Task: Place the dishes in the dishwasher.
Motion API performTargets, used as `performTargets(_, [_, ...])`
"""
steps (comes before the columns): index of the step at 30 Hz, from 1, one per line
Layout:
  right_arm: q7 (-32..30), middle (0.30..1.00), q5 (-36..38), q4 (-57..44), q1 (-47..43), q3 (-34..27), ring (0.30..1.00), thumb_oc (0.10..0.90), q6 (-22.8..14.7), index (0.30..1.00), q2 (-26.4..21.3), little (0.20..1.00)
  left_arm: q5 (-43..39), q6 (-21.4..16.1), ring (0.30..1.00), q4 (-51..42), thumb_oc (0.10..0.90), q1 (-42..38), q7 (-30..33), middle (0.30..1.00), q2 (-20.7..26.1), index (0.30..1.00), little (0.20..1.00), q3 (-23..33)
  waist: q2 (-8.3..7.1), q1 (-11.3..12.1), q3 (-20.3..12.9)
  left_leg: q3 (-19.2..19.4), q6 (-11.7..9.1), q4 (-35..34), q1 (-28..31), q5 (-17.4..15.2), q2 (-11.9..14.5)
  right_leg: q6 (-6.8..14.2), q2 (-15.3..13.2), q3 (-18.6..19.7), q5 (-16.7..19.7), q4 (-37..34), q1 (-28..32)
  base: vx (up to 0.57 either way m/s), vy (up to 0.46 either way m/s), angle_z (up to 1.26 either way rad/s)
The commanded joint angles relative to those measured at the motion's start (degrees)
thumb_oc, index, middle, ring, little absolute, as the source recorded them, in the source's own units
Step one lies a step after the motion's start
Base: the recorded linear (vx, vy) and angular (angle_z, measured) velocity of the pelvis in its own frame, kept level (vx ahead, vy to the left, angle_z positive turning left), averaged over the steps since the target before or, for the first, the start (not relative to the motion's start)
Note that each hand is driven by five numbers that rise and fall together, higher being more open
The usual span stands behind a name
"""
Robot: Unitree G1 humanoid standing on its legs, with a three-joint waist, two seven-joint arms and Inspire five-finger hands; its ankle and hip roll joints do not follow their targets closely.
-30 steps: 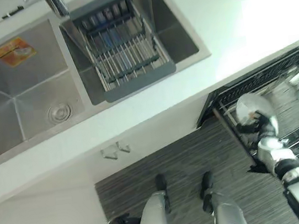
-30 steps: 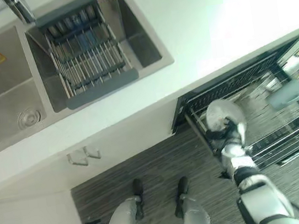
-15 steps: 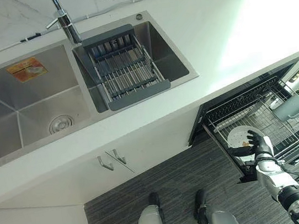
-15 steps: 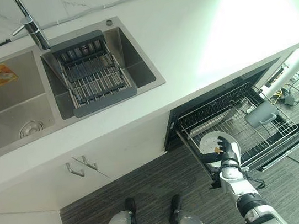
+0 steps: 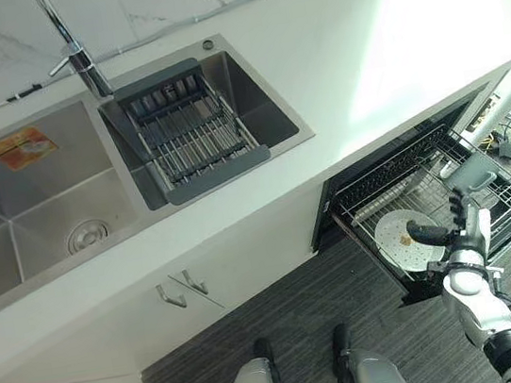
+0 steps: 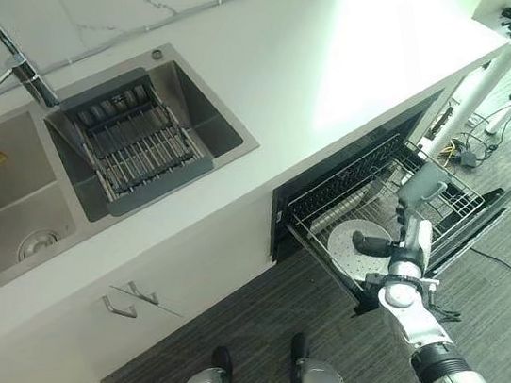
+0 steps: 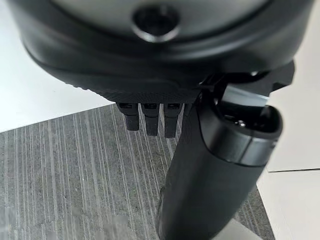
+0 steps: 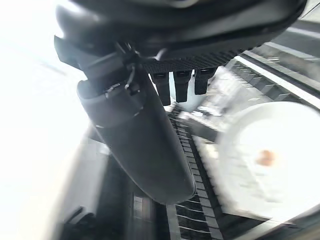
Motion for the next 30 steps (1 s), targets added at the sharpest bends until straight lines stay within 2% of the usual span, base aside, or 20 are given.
performTargets(1, [-7.3,0.900,-2.7,-7.1,-1.5,-6.2,0.900,0.800,-13.7,0.900,-2.7,0.900,2.1,-0.6,0.900,1.0,0.800,3.5,1.5,0.900,-1.5,0.900,0.900,-1.2,0.85,-0.8,-3.1,0.1,-0.9,-0.9,1.7,-7.6,1.0,3.4,-0.7,2.4,-13.2,5.4,4.0,0.02,0.058,-0.05])
performTargets(5, [-15.9,0.900,-7.0,-11.7,2.3,-11.4,0.900,0.800,-20.8,0.900,-2.2,0.900,0.6,-1.1,0.900,1.1,0.800,4.5,1.0,0.900,-2.4,0.900,0.900,0.3,1.46,-2.5,-3.0,0.9,-0.7,-0.9,2.5,-8.0,1.0,3.3,-0.7,3.0,-13.4,5.4,4.1,0.00,0.076,-0.13])
performTargets(6, [-20.7,0.900,-8.6,-11.6,3.0,-12.8,0.900,0.800,-23.4,0.900,-2.0,0.900,0.6,-1.3,0.900,1.2,0.800,4.7,0.6,0.900,-2.6,0.900,0.900,0.7,1.66,-2.8,-3.0,1.2,-0.7,-0.9,2.7,-8.2,0.9,3.3,-0.8,3.1,-13.5,5.4,4.0,-0.02,0.058,-0.15])
performTargets(8, [-25.0,0.900,-4.9,-10.2,4.2,-15.0,0.900,0.800,-24.9,0.900,-1.3,0.900,0.9,-1.7,0.900,1.7,0.800,4.9,0.0,0.900,-2.5,0.900,0.900,0.9,1.88,-3.4,-3.1,1.5,-0.7,-0.9,2.9,-8.3,1.0,3.4,-0.9,3.3,-13.5,5.4,4.0,0.00,0.043,-0.16])
performTargets(9, [-26.2,0.900,-2.1,-8.0,4.9,-16.7,0.900,0.800,-27.0,0.900,-0.4,0.900,0.8,-1.9,0.900,2.1,0.800,4.9,-0.4,0.900,-2.2,0.900,0.900,1.0,2.01,-3.8,-3.2,1.7,-0.7,-0.9,3.1,-8.4,1.0,3.4,-0.9,3.4,-13.6,5.4,4.0,0.01,0.028,-0.16])
performTargets(11, [-26.2,0.900,3.0,-4.8,5.6,-18.7,0.900,0.800,-29.6,0.900,0.6,0.900,0.4,-2.0,0.900,2.6,0.800,4.9,-0.8,0.900,-1.9,0.900,0.900,0.8,2.21,-4.1,-3.3,2.0,-0.7,-0.9,3.2,-8.5,1.1,3.3,-1.0,3.4,-13.7,5.4,4.0,0.01,0.022,-0.15])
performTargets(14, [-25.3,0.900,11.9,5.3,6.3,-24.0,0.900,0.800,-34.6,0.900,2.8,0.900,-0.8,-1.6,0.900,4.2,0.800,3.6,-1.9,0.900,-0.6,0.900,0.900,-0.1,2.95,-4.7,-3.3,2.6,-0.9,-0.9,3.6,-8.5,1.2,3.0,-1.2,3.1,-13.8,5.4,4.2,0.01,0.004,-0.03])
performTargets(15, [-24.9,0.900,12.9,6.7,6.2,-24.5,0.900,0.800,-34.9,0.900,2.9,0.900,-1.1,-1.4,0.900,4.5,0.800,3.4,-2.0,0.900,-0.4,0.900,0.900,-0.2,3.08,-4.8,-3.3,2.7,-0.9,-0.9,3.7,-8.5,1.3,3.0,-1.2,3.1,-13.8,5.4,4.2,0.00,0.000,0.00])
performTargets(18, [-21.8,0.900,20.8,15.0,4.8,-27.0,0.900,0.800,-35.0,0.900,3.5,0.900,-2.5,-0.3,0.900,5.5,0.800,1.7,-2.0,0.900,0.2,0.900,0.900,-1.1,3.97,-5.1,-2.8,3.5,-1.3,-0.9,3.7,-8.1,1.5,2.5,-1.2,2.5,-13.8,5.4,4.1,-0.02,0.004,-0.06])
performTargets(21, [-19.5,0.900,23.4,22.3,2.6,-26.9,0.900,0.800,-34.4,0.900,2.9,0.900,-3.4,0.4,0.900,6.3,0.800,-0.4,-1.9,0.900,0.3,0.900,0.900,-2.2,4.80,-5.2,-2.0,4.0,-1.6,-0.9,3.5,-7.5,1.8,1.9,-1.2,2.0,-13.7,5.4,3.8,-0.05,-0.004,-0.07])
performTargets(24, [-15.0,0.900,25.8,26.5,1.3,-24.9,0.900,0.800,-29.9,0.900,2.2,0.900,-4.6,0.9,0.900,6.1,0.800,-2.4,-0.5,0.900,-0.4,0.900,0.900,-3.5,5.59,-5.5,-1.2,4.2,-1.7,-0.9,3.3,-7.1,1.8,1.5,-0.9,1.9,-13.6,5.4,3.4,-0.05,-0.005,-0.03])
performTargets(25, [-11.8,0.900,26.2,29.3,0.1,-23.0,0.900,0.800,-26.0,0.900,1.5,0.900,-5.3,1.3,0.900,5.9,0.800,-3.5,0.5,0.900,-1.0,0.900,0.900,-4.3,6.21,-5.6,-0.6,4.3,-1.8,-0.9,3.0,-6.8,1.9,1.0,-0.7,1.8,-13.7,5.4,3.1,-0.06,-0.004,-0.01])
performTargets(26, [-11.2,0.900,26.2,30.6,-0.4,-22.4,0.900,0.800,-25.4,0.900,1.1,0.900,-5.7,1.5,0.900,6.0,0.800,-3.9,0.9,0.900,-1.2,0.900,0.900,-4.6,6.46,-5.6,-0.4,4.3,-1.9,-0.9,2.9,-6.7,1.9,0.9,-0.6,1.7,-13.7,5.4,3.0,-0.07,-0.017,0.05])
performTargets(27, [-8.6,0.900,26.5,34.1,-2.2,-19.9,0.900,0.800,-22.5,0.900,0.0,0.900,-6.1,1.6,0.900,6.2,0.800,-5.1,1.9,0.900,-1.7,0.900,0.900,-5.4,7.35,-5.6,0.6,4.5,-2.1,-0.9,2.7,-6.2,2.0,0.4,-0.2,1.4,-13.9,5.4,2.9,-0.05,-0.026,0.08])
performTargets(28, [-8.0,0.900,25.9,34.4,-2.5,-19.5,0.900,0.800,-21.8,0.900,-0.2,0.900,-6.2,1.6,0.900,6.2,0.800,-5.3,2.1,0.900,-1.8,0.900,0.900,-5.5,7.56,-5.6,0.6,4.5,-2.1,-0.9,2.4,-6.0,2.1,0.2,-0.1,1.3,-13.7,5.4,2.6,-0.06,-0.034,0.19])
performTargets(30, [-5.1,0.900,22.9,35.5,-4.4,-16.3,0.900,0.800,-17.3,0.900,-1.9,0.900,-7.6,1.9,0.900,5.8,0.800,-6.5,3.1,0.900,-2.1,0.900,0.900,-6.4,8.13,-5.5,1.8,4.6,-2.1,-0.9,1.8,-5.7,1.7,-0.2,-0.4,1.1,-14.7,7.3,1.2,-0.05,-0.027,0.33])
